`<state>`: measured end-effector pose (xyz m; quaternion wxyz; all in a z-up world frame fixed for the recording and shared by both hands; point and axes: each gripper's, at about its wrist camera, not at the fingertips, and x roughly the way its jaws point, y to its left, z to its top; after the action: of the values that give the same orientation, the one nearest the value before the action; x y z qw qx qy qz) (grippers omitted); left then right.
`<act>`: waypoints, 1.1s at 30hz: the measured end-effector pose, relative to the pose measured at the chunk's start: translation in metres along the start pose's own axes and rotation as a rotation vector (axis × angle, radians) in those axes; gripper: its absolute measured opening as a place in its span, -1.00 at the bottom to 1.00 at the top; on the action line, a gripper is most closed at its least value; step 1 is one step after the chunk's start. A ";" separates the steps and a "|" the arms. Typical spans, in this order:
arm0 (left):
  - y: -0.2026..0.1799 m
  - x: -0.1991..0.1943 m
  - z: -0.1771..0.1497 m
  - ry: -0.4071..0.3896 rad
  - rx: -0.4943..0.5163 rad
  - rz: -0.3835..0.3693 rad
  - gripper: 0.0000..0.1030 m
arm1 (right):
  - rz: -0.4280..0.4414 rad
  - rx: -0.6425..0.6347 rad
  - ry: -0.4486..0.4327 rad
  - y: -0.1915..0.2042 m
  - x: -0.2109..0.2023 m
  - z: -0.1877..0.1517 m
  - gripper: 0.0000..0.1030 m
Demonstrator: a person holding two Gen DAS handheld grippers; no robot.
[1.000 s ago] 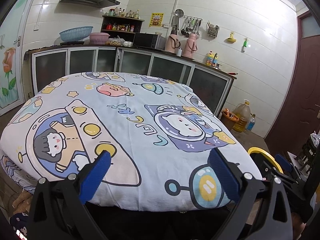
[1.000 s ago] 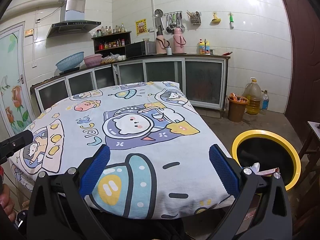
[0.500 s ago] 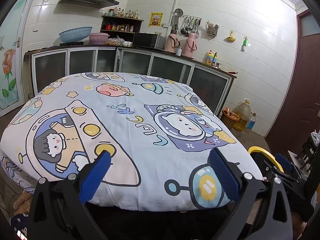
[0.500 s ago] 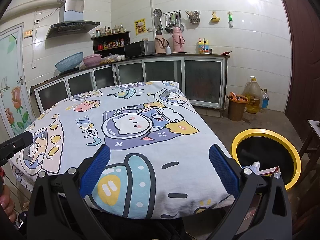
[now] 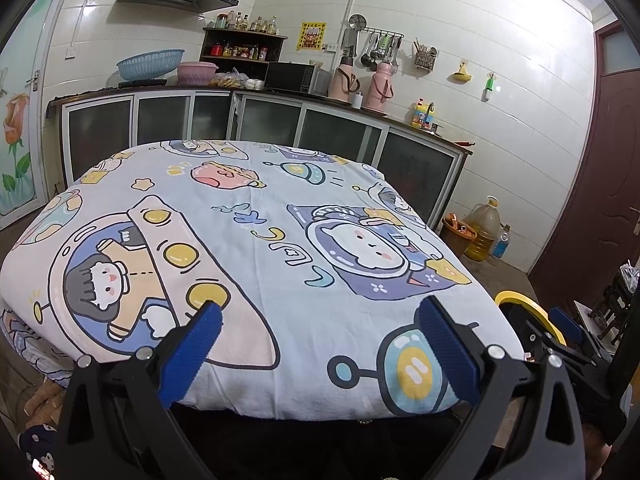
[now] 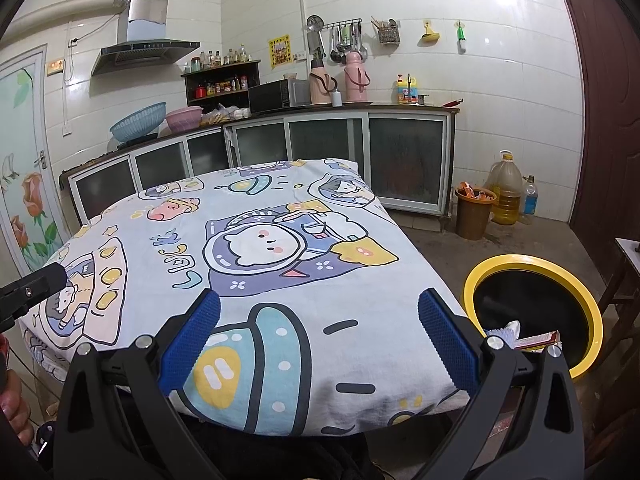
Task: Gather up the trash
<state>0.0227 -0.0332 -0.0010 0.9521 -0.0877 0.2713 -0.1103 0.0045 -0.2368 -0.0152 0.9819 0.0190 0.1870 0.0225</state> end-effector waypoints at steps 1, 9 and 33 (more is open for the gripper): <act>0.000 0.000 0.000 0.001 0.000 -0.001 0.85 | 0.001 -0.001 0.001 0.000 -0.001 0.000 0.85; 0.000 0.001 -0.001 0.004 -0.002 -0.002 0.85 | 0.001 -0.001 0.004 0.000 0.000 -0.003 0.85; 0.003 0.005 -0.003 0.017 -0.007 -0.012 0.85 | 0.003 0.001 0.012 -0.001 0.000 -0.006 0.85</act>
<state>0.0252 -0.0321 -0.0068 0.9488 -0.0916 0.2791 -0.1160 0.0022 -0.2381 -0.0208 0.9807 0.0196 0.1931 0.0239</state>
